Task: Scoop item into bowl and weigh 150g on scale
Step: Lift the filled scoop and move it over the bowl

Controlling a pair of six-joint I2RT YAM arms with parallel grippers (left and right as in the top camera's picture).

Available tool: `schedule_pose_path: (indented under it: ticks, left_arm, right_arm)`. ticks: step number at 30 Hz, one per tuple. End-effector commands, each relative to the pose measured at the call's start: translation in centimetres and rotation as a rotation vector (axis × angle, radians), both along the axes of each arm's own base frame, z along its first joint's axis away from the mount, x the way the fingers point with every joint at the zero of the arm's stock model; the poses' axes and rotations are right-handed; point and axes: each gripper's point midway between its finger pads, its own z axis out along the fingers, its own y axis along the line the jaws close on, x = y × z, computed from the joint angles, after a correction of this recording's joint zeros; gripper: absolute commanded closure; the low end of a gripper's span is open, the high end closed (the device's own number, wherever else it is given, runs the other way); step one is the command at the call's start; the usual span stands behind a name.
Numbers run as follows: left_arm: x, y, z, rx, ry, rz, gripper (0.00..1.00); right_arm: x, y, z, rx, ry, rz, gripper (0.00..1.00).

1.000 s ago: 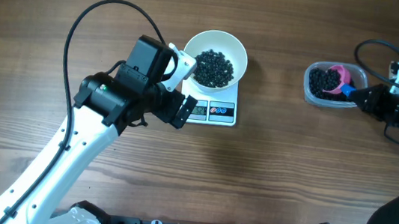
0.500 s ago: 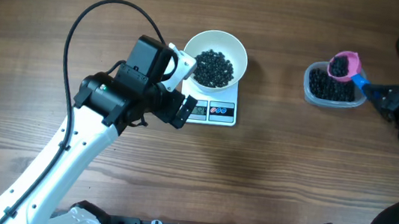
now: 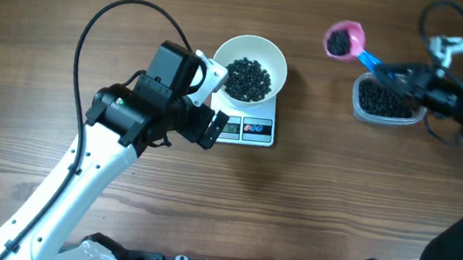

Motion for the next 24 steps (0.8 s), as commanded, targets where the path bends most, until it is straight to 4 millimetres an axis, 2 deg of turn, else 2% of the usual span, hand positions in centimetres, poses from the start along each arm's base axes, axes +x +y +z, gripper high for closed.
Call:
schedule_pose_path:
  ticks: [1, 5, 11, 14, 17, 20, 24]
  left_arm:
    - [-0.2, -0.3, -0.3, -0.012, 0.016, -0.001, 0.00]
    - [-0.2, -0.3, -0.3, -0.012, 0.016, -0.001, 0.00]
    - [-0.2, -0.3, -0.3, -0.013, 0.016, -0.002, 0.00]
    - [-0.2, -0.3, -0.3, -0.012, 0.016, -0.002, 0.00]
    - [-0.2, -0.3, -0.3, -0.012, 0.016, -0.002, 0.00]
    - [-0.2, -0.3, -0.3, -0.012, 0.016, -0.002, 0.00]
    - [-0.2, -0.3, -0.3, -0.012, 0.016, -0.002, 0.00]
  right_arm:
    - [0.3, 4.8, 0.4, 0.010, -0.031, 0.119, 0.95]
    - [1.6, 8.7, -0.7, -0.132, -0.094, 0.134, 0.96]
    - [2.3, 12.3, -2.7, -0.358, -0.220, 0.159, 0.96]
    - [2.3, 13.3, -4.0, -0.512, -0.312, 0.195, 0.96]
    - [2.7, 13.2, -5.4, -0.686, -0.371, 0.201, 0.96]
    - [2.8, 13.9, -6.1, -0.836, -0.484, 0.258, 0.96]
    - [2.8, 14.3, -6.5, -0.929, -0.536, 0.284, 0.96]
